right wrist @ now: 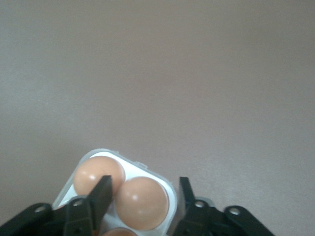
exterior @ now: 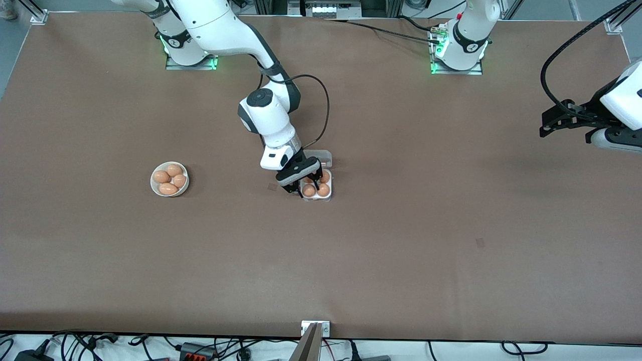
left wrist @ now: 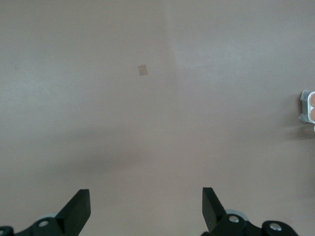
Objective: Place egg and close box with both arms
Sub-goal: 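Lower the egg into the empty slot and open the right gripper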
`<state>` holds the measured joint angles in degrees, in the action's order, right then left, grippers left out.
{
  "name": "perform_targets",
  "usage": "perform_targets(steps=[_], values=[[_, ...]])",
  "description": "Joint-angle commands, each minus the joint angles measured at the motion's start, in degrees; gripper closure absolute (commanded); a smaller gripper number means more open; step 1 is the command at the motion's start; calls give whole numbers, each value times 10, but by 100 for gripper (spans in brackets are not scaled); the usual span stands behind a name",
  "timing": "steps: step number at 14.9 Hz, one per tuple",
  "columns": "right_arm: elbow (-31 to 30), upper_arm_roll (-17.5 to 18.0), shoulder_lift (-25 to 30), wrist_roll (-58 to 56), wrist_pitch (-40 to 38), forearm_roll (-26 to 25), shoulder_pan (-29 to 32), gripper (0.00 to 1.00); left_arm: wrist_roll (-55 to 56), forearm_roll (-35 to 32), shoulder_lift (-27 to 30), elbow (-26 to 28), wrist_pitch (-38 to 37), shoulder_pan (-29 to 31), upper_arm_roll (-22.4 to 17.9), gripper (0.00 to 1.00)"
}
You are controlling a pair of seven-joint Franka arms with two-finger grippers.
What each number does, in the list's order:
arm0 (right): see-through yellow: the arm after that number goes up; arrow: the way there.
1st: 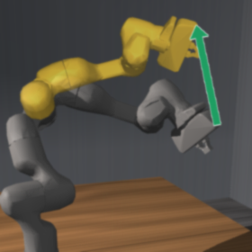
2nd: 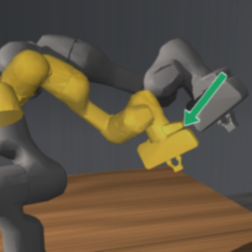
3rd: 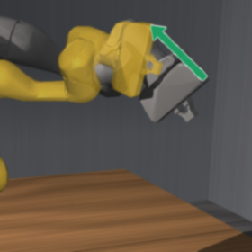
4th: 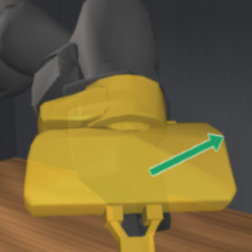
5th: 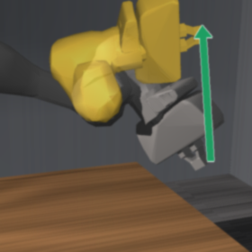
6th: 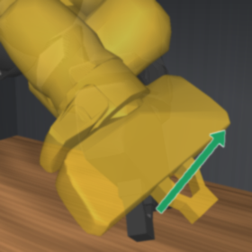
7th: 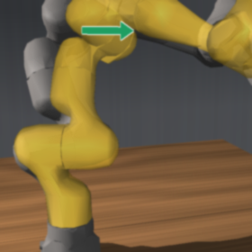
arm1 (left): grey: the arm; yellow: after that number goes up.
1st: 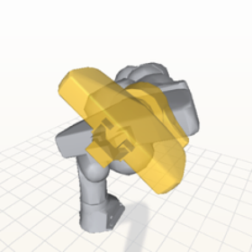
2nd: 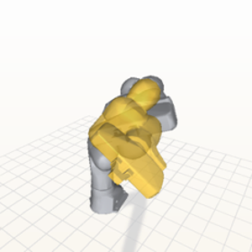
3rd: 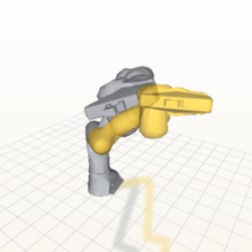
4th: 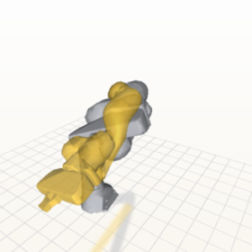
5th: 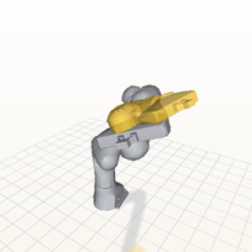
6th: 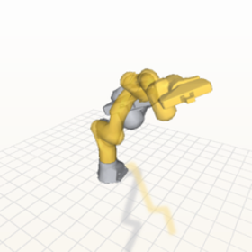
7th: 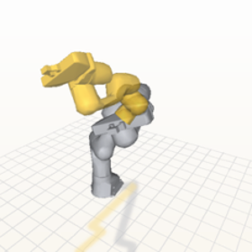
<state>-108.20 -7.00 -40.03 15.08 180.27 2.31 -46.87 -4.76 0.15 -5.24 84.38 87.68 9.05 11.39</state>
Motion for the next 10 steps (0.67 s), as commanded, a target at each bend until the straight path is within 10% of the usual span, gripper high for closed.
perform_targets(steps=[1, 5, 10], values=[[-6, -10, -4, 7, 12, 5, -15, 0, 5, 2, -6, -16, -9, 2, 2, 0], [-5, -25, 28, 2, -15, 6, -15, 0, 5, 3, -6, -16, -9, 2, 3, 0], [-2, -28, 175, 0, -260, 5, 34, 0, 3, -2, -8, -17, -13, -3, 3, 0]])
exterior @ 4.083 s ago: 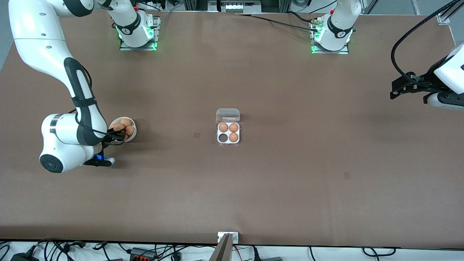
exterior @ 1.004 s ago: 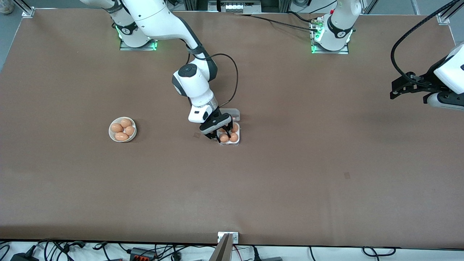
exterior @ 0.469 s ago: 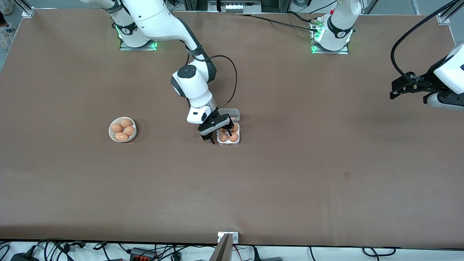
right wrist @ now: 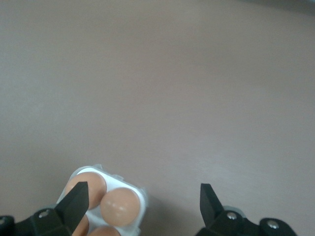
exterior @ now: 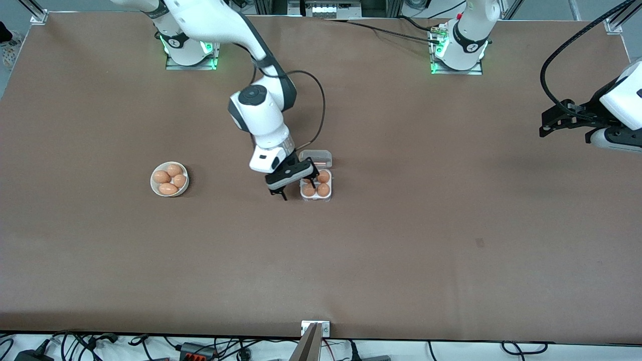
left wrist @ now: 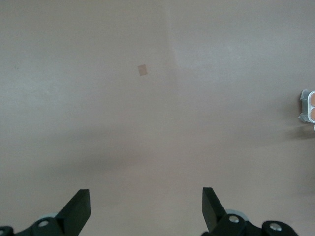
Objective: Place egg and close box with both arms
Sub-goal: 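Lower the egg into the empty slot and open the right gripper, then withdraw the right gripper to rest while the left gripper moves toward the box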
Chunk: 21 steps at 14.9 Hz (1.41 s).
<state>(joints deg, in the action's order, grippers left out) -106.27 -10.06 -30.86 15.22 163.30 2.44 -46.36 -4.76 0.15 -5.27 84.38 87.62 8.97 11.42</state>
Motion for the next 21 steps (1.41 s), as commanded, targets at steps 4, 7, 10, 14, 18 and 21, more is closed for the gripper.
perform_targets(steps=[4, 7, 10, 14, 18, 21], values=[[-20, 5, 191, -5, -245, 0, 116, 0, 3, 2, -9, -9, -13, 0, 3, 0], [-16, 10, 257, -5, -358, 4, 207, 0, 2, 1, -15, -11, -30, -1, 3, 0], [34, 13, 293, -7, -493, 2, 304, 0, 0, 0, -26, -14, -30, -2, 3, 0], [135, 92, 294, -4, -644, -10, 464, 0, -10, -1, -36, -15, -30, 2, 2, 32], [166, 109, 304, -6, -720, -59, 487, 0, -14, 1, -37, -15, -65, -4, 3, 96], [174, 104, 295, -1, -742, -20, 493, 0, -14, 3, -37, -14, -71, -10, 10, 99]])
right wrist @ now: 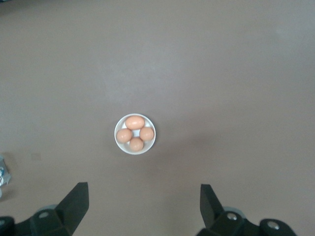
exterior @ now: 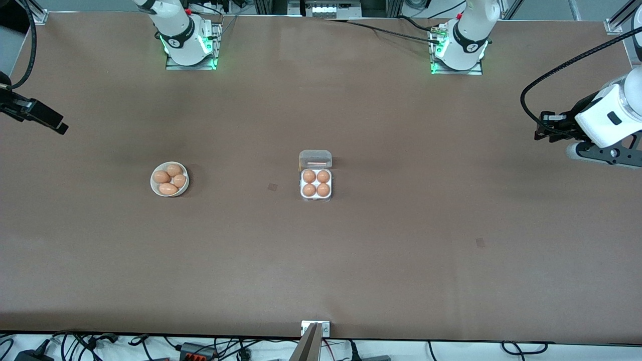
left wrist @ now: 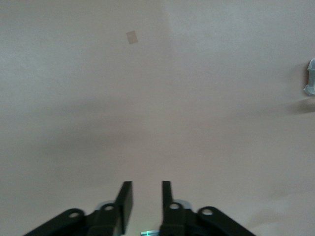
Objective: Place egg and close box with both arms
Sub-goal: 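Withdraw the right gripper to rest while the left gripper moves toward the box, then move the left gripper over the open lid of the egg box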
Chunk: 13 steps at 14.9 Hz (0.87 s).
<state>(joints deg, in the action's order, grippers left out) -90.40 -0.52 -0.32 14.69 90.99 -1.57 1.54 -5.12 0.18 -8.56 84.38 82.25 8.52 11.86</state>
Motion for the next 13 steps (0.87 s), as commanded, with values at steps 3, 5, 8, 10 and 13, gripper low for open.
perform_targets(steps=[3, 5, 8, 10, 13], values=[[9, 8, -13, -17, -20, 22, 19, 0, 7, 7, -1, -13, -59, -44, 28, 99], [11, 8, -13, -18, -21, 22, 21, 0, 55, 10, -2, -6, -60, -47, 61, 99], [15, 13, -13, -17, -20, 15, 15, 0, 138, 42, -9, 27, -16, -52, 114, 99], [15, 17, -13, -16, -20, 4, 0, 0, 203, 44, -14, 51, 33, -59, 153, 99], [14, 18, -11, -17, -20, 3, -18, 0, 299, 40, -36, 86, 102, -87, 203, 99]])
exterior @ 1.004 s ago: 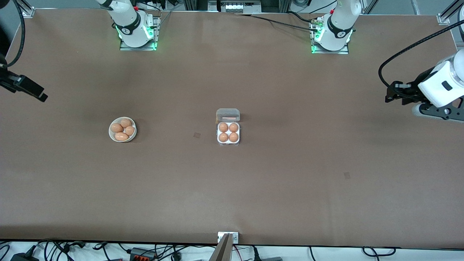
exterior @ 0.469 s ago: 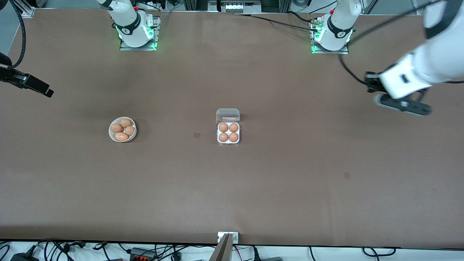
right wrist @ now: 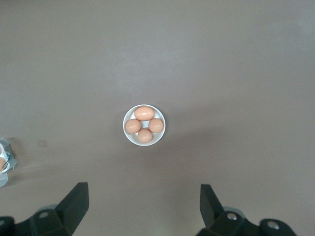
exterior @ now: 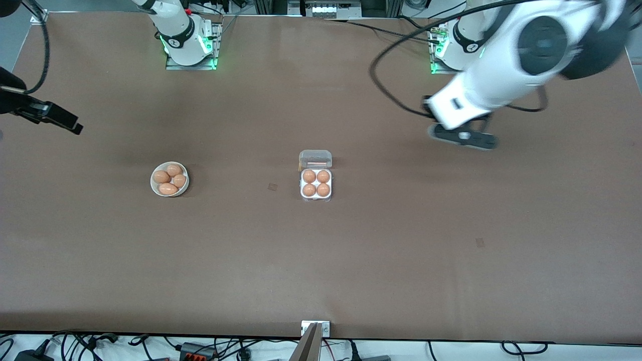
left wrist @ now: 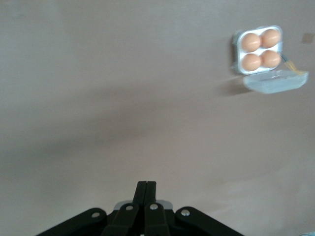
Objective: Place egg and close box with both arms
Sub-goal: 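Move the left gripper over the open lid of the egg box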
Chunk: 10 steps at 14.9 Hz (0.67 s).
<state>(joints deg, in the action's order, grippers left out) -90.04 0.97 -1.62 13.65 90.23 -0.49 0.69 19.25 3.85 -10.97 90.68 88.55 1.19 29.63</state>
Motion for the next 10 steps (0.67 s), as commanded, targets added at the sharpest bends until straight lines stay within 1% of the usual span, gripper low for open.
perform_targets(steps=[1, 4, 10], values=[[10, 4, 3, -4, -12, -7, -11, 0, 81, 0, -25, 29, 60, -37, 27, 99], [11, 3, 2, 2, -8, -5, -10, 0, 171, -5, -73, 35, 131, -100, 26, 99], [11, 4, 2, 2, -10, -7, -12, 0, 350, -119, -173, 34, 238, -209, 26, 99]])
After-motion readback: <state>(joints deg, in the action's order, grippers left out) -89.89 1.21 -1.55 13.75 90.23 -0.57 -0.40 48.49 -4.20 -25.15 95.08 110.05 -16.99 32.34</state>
